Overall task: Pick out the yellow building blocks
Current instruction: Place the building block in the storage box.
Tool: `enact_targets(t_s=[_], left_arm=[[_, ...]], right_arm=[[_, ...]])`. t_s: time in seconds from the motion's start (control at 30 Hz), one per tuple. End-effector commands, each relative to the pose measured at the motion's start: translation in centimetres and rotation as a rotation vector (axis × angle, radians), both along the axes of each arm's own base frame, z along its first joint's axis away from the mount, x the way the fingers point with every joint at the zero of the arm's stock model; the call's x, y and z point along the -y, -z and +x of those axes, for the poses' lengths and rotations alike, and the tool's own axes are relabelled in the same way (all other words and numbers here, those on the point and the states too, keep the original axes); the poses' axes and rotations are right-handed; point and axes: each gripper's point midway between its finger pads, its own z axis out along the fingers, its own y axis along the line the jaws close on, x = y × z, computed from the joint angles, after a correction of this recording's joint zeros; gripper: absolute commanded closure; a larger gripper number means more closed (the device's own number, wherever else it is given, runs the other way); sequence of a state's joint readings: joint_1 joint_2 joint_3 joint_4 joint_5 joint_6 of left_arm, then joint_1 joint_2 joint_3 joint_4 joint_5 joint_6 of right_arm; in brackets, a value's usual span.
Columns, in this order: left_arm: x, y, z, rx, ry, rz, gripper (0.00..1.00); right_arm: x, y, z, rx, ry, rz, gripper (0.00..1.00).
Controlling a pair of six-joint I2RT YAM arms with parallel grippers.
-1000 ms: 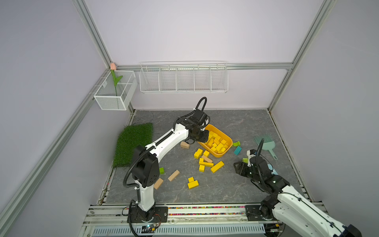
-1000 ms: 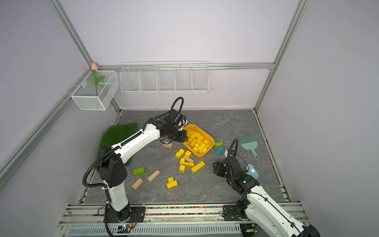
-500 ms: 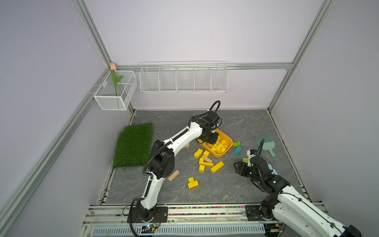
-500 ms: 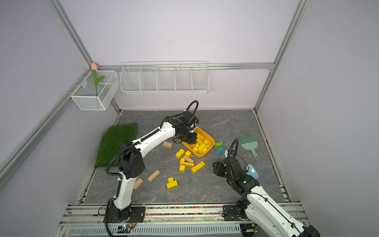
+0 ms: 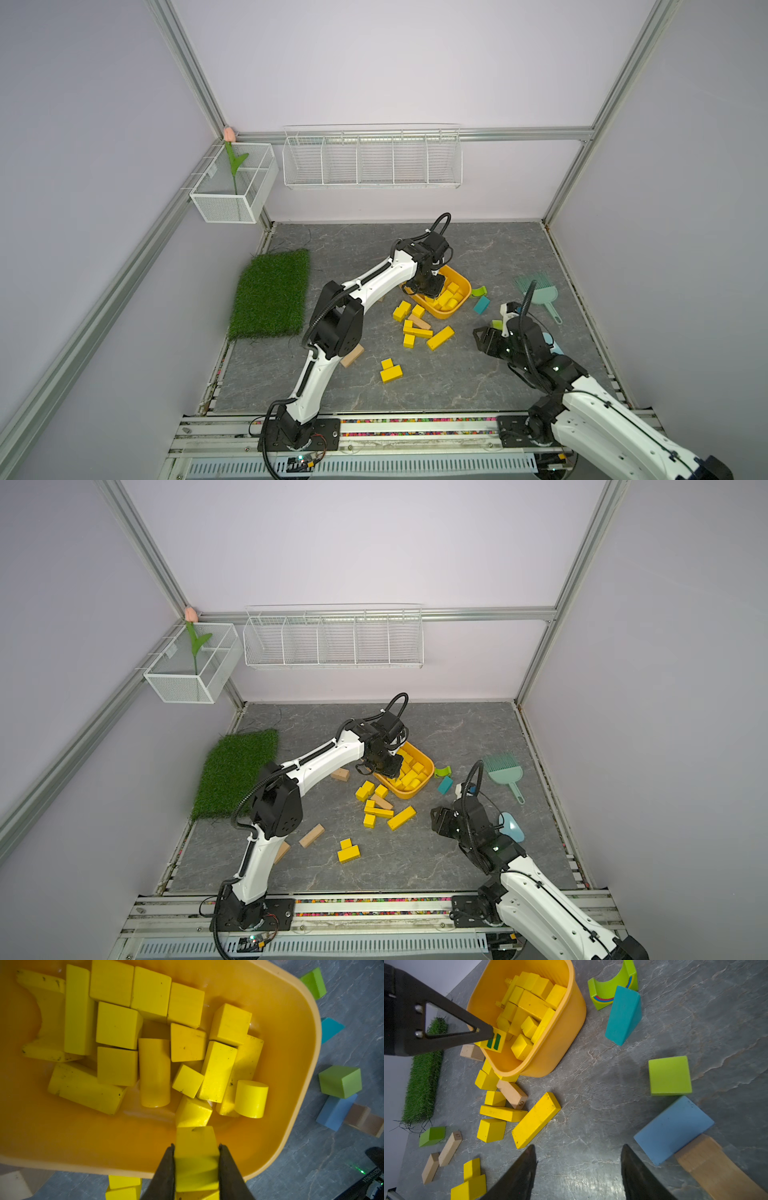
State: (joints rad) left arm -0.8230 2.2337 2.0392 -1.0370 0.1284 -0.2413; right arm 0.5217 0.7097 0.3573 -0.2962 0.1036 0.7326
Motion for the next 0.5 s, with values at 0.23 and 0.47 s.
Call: enact_targets(t_s=[0.23,0.47], left_arm=[[0.4,0.5,0.0,0.009,0.046,0.049,0.74],[-0.1,2.1,-0.2,-0.024,0.088,0.138,0.74]], right_arm=[[-0.4,-0.7,0.4,0.022,-0.011,0.014,0.34],[-0.5,-0.7,0.5,0.017,-0.012,0.014,0.34]])
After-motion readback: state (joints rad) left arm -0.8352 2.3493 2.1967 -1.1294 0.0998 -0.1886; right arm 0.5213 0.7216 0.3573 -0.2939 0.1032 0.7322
